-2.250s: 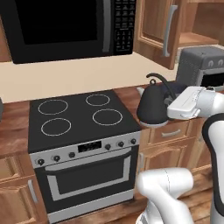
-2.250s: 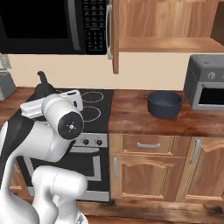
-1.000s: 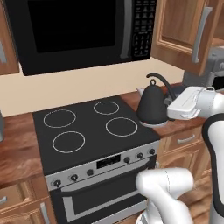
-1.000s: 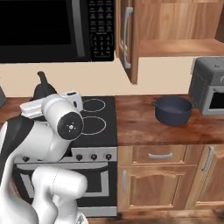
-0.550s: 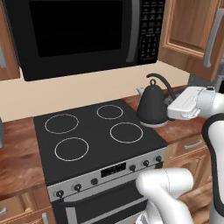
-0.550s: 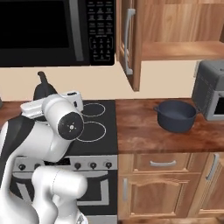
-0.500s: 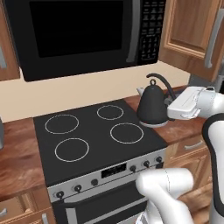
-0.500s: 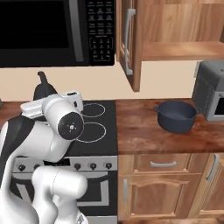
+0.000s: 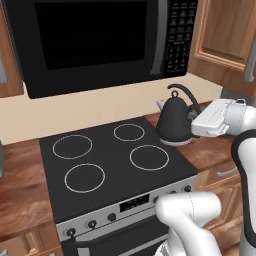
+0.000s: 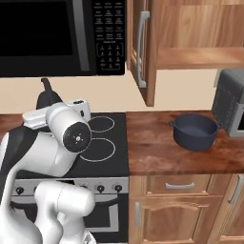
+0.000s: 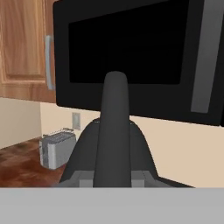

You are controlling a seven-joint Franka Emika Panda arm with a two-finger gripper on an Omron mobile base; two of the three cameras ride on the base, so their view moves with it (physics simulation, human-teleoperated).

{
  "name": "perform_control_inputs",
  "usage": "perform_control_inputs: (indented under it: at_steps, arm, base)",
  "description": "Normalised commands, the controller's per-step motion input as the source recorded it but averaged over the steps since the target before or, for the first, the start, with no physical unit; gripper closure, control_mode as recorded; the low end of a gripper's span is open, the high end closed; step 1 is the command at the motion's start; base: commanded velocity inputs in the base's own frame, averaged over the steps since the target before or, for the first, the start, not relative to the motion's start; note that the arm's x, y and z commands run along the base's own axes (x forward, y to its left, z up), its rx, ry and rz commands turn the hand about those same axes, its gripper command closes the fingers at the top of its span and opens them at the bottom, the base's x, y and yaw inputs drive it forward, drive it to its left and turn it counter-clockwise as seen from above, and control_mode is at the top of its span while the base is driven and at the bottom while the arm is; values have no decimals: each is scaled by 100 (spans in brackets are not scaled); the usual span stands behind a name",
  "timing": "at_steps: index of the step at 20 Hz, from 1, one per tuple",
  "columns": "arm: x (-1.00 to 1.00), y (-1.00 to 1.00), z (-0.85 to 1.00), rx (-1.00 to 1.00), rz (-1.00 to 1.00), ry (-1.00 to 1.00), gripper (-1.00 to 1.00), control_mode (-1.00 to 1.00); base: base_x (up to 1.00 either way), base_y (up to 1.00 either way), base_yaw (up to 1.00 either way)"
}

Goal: Pick the kettle from the cabinet and place it on a stove burner. Then pick the pot from the counter and place it on another stove burner. Finally, turn both burners on.

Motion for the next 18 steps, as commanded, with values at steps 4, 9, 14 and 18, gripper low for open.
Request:
perform_control_inputs:
  at_steps: [4,9,14,18]
  arm:
    - [0,0,0,0,0,0,100,100]
    - [7,1,0,0,0,0,100,-100]
    - [32,1,0,0,0,0,100,-100]
    - [31,0,-5,0,0,0,100,-100]
  base:
    - [36,5,0]
    - [24,2,0]
    - [0,0,0]
    - [0,0,0]
